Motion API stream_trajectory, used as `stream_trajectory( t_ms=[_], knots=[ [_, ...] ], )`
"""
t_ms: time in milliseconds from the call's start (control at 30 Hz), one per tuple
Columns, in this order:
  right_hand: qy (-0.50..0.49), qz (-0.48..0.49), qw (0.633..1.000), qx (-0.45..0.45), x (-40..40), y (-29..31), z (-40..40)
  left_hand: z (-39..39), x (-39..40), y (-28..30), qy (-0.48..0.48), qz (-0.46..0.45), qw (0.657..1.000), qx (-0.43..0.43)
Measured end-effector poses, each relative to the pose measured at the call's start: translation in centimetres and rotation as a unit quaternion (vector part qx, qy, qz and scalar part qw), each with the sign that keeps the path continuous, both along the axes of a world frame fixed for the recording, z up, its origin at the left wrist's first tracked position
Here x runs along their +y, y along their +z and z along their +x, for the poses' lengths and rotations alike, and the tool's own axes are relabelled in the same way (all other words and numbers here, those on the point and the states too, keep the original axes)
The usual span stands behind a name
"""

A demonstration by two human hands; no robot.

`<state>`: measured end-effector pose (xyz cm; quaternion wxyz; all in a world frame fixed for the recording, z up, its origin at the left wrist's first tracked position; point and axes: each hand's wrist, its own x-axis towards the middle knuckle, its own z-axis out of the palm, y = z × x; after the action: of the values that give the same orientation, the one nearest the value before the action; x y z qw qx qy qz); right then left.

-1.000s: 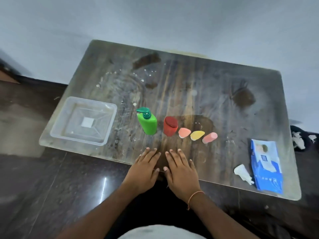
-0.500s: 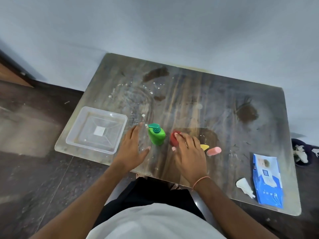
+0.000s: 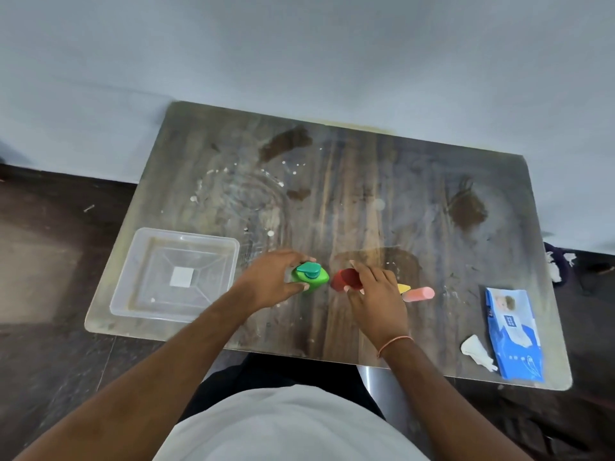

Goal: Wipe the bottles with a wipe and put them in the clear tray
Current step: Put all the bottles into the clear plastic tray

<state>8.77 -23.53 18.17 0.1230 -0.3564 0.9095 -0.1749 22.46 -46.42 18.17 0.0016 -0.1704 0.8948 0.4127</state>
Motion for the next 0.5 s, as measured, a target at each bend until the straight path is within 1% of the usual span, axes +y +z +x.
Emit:
stream_trajectory(
  t_ms=[167, 267, 367, 500],
  knots=[
    [0.0, -0.028, 1.0, 0.012, -0.1, -0.3, -0.1, -0.6, -0.4, 0.1, -0.016, -0.002, 1.0, -0.013],
    [0.008, -0.026, 1.0, -0.002, -0.1, -0.5, -0.5, -0.5, -0.4, 0.5, -0.017, -0.015, 1.0, -0.007],
    [0.022, -0.037, 0.999, -0.017, -0.2, -0.3, -0.7, 0.4, -0.5, 1.1, 0.015, -0.02, 1.0, -0.003],
    [0.065, -0.05, 0.996, -0.022, -1.1, 0.5, -0.7, 2.6, -1.2, 1.9, 0.067, -0.023, 0.997, -0.005]
  ],
)
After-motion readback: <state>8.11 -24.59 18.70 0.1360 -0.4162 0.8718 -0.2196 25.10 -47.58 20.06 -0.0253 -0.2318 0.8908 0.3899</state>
